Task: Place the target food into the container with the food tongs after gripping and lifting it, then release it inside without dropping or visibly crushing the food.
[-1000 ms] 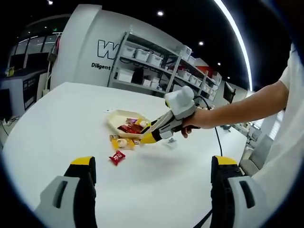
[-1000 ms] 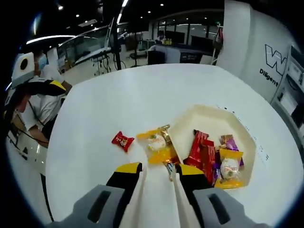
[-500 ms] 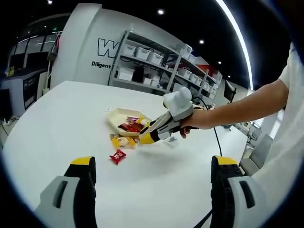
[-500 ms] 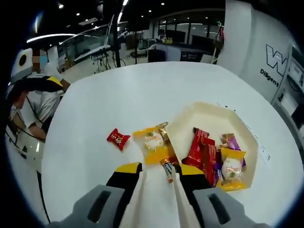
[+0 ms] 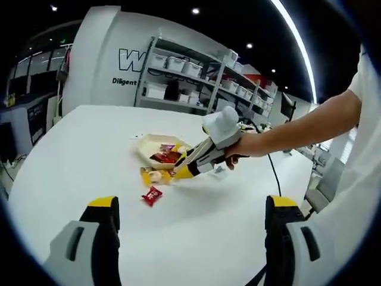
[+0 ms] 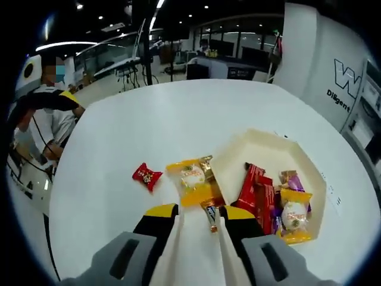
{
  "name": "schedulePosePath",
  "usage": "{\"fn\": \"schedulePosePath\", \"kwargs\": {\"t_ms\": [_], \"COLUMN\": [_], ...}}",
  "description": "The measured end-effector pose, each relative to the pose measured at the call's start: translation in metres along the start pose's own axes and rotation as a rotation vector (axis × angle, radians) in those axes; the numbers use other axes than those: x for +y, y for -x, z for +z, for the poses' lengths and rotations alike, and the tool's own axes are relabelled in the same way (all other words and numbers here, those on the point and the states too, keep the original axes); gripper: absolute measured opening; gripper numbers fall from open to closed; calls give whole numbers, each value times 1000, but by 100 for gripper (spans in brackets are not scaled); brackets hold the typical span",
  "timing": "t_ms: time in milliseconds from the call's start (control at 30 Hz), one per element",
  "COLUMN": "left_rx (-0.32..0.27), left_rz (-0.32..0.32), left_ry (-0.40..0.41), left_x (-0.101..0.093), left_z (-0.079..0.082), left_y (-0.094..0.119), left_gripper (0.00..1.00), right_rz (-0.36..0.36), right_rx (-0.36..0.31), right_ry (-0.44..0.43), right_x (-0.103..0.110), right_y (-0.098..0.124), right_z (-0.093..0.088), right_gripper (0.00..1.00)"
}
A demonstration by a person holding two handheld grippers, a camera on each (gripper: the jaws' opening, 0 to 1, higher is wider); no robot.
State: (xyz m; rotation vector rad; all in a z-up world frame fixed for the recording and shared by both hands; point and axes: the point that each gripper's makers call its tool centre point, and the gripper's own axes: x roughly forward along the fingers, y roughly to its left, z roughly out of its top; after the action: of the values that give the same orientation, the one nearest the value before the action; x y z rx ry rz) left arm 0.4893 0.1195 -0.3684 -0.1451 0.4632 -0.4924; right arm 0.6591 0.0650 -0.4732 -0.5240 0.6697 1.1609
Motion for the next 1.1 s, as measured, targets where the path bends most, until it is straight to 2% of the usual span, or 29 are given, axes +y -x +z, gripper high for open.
{"fn": "schedulePosePath", "kwargs": {"t_ms": [300,367,767,867,967,1033,1100], "left_rx": [33,59,56,54,54,53,53], "left_rz": [-6,-7,-31,-37,-43,-46,-47], "left_ry": [-46,-74,-79,-78,-79,-82,-81], "left_x": [-5,-6,-15,-17,-19,-20,-20], "left_z": [-8,-12,-10,-8,-8,-7,-6], "left_y": [-4,-5,-14,-16,-18,-18,-18], "left_gripper": [99,99,99,99,99,99,99], "right_rz": [12,13,41,64,121,111,87], "right_rx": [10,11,-6,-19,-30,-41,-87], "right_ry": [-16,-23,-59,-105,-184,-177,-156], "right_x": [8,10,30,39,50,48,42], "right_y": [13,16,38,42,45,48,51], "right_z": [-13,-16,-36,-38,-38,-40,-35], "right_gripper": [25,25,24,24,24,24,25]}}
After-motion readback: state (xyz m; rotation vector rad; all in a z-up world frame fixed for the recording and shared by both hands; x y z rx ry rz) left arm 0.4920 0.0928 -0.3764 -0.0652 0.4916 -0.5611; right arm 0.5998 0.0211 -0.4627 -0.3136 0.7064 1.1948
